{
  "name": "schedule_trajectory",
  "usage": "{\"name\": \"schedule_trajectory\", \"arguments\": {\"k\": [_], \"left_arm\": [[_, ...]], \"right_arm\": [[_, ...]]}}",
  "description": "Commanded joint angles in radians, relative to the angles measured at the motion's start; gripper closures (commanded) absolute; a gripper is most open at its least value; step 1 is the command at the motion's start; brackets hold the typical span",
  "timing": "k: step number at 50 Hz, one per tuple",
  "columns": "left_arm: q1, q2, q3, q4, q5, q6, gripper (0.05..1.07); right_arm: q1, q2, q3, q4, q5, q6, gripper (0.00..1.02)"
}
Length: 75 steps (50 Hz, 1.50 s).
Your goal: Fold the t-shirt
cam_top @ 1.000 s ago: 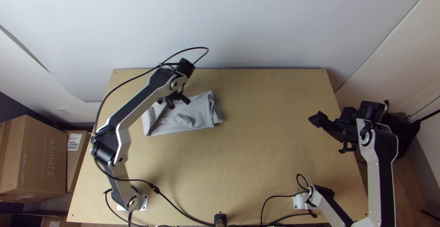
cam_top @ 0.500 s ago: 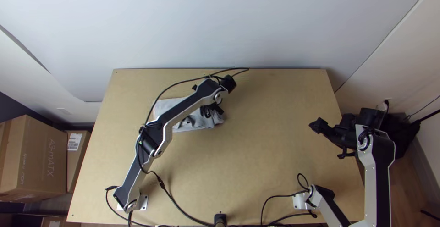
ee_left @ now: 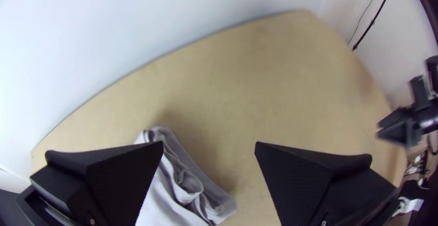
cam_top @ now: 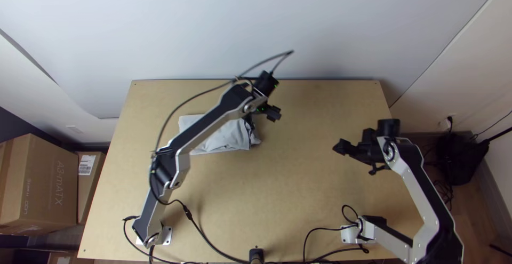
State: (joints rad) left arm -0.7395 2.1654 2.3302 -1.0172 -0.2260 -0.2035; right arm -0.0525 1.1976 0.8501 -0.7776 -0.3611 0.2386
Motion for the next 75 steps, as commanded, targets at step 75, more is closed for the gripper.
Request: {"name": "schedule_trajectory", "arguments": {"k": [75], "left_arm": [[0.873,-0.786,-0.373,-0.146,0.231,0.167,0.10]], "right_arm": [[0.651,1.266,1.307,-0.003,-0.079,0.143,0.03]]}}
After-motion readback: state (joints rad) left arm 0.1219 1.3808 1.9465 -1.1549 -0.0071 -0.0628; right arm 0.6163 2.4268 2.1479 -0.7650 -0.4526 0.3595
